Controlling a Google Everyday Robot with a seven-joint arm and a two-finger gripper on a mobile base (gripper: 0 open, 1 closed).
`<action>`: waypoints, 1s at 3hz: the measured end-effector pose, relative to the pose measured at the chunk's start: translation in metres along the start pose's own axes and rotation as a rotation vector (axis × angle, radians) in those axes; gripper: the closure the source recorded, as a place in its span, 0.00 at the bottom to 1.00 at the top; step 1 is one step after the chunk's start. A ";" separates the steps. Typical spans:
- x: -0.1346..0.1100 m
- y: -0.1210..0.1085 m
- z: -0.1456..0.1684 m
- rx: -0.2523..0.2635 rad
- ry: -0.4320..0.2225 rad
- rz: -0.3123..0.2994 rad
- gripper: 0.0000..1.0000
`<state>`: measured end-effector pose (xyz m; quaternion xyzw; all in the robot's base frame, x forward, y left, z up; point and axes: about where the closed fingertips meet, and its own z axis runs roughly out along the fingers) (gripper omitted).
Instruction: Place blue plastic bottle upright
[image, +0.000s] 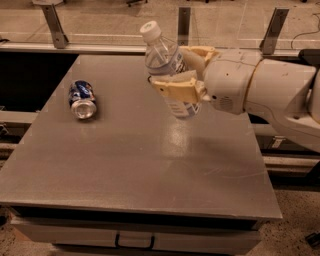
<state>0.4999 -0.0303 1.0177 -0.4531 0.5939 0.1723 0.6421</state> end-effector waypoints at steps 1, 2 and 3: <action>-0.003 0.002 0.001 0.003 -0.008 0.024 1.00; -0.003 0.003 0.003 0.003 -0.033 0.049 1.00; 0.011 -0.001 0.007 0.024 -0.088 0.148 1.00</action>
Offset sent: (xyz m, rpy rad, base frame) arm 0.0027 0.0021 -0.0046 0.1300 0.0467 0.0054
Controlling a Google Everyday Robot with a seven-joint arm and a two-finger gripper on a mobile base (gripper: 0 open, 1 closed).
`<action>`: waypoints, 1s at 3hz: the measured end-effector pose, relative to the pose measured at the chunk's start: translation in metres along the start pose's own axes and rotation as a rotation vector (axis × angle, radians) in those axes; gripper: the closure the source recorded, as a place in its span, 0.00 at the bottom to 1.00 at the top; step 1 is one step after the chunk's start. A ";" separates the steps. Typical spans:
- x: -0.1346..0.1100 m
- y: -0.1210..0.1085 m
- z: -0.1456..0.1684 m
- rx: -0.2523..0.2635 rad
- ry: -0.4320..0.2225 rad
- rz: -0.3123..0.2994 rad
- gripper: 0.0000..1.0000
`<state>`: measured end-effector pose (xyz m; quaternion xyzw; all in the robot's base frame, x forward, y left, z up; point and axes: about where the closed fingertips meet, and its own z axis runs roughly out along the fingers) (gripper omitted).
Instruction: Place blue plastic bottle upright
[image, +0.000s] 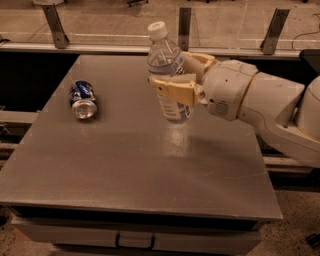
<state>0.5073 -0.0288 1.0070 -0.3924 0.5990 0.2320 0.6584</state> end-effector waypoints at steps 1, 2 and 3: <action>0.022 -0.008 0.001 0.020 -0.042 0.082 1.00; 0.046 -0.013 0.000 0.012 -0.066 0.104 1.00; 0.068 -0.013 0.000 0.001 -0.092 0.127 1.00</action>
Offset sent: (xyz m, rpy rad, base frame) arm 0.0303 -0.0315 -0.0741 0.1583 0.0505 0.0112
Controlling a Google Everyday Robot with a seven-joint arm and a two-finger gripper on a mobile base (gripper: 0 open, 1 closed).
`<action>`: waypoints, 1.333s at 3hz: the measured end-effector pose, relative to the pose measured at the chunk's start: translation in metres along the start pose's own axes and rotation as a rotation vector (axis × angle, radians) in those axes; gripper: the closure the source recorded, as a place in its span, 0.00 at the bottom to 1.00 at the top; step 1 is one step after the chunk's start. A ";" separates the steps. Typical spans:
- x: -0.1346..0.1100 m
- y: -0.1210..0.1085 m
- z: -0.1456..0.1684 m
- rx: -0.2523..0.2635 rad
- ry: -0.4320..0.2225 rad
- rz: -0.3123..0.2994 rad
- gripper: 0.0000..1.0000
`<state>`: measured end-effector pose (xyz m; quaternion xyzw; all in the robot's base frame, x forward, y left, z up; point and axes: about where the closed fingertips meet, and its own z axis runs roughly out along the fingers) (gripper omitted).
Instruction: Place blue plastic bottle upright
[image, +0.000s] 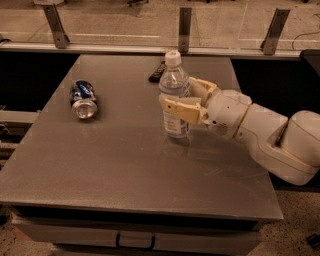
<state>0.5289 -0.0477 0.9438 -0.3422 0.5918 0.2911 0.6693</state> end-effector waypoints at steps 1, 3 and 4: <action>0.012 -0.001 -0.003 -0.004 -0.033 0.015 0.82; 0.022 0.001 -0.011 -0.026 -0.093 0.017 0.36; 0.023 0.001 -0.013 -0.035 -0.107 0.015 0.12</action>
Offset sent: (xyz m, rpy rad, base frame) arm -0.0037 -0.0154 -0.0294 0.0986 -0.0439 0.0349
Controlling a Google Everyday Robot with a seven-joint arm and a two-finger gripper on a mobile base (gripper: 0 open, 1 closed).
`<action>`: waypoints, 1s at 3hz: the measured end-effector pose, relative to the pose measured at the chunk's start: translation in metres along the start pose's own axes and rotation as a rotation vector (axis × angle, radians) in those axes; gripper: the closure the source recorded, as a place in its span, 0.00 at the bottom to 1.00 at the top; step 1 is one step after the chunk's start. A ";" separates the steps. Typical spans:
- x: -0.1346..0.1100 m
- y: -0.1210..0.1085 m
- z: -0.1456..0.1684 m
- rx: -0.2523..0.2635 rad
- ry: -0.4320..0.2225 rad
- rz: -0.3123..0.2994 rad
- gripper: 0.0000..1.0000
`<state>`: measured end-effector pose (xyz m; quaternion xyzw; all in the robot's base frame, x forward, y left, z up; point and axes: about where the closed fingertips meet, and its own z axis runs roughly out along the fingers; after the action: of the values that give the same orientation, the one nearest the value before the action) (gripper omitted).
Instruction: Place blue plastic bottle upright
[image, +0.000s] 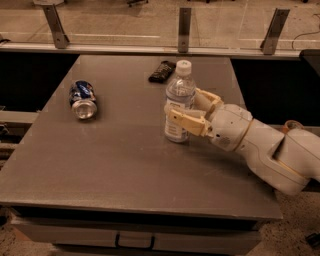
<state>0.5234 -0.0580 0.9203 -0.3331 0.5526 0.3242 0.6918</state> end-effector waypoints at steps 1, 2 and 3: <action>-0.001 0.000 0.000 -0.008 -0.007 -0.003 0.00; -0.001 0.000 0.000 -0.009 -0.007 -0.004 0.00; -0.023 -0.017 -0.018 0.005 0.033 -0.061 0.00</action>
Offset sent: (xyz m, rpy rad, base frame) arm -0.0005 -0.0060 0.0023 0.0024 -0.0161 0.0081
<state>0.5235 -0.0844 0.9418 -0.3533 0.5544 0.2963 0.6929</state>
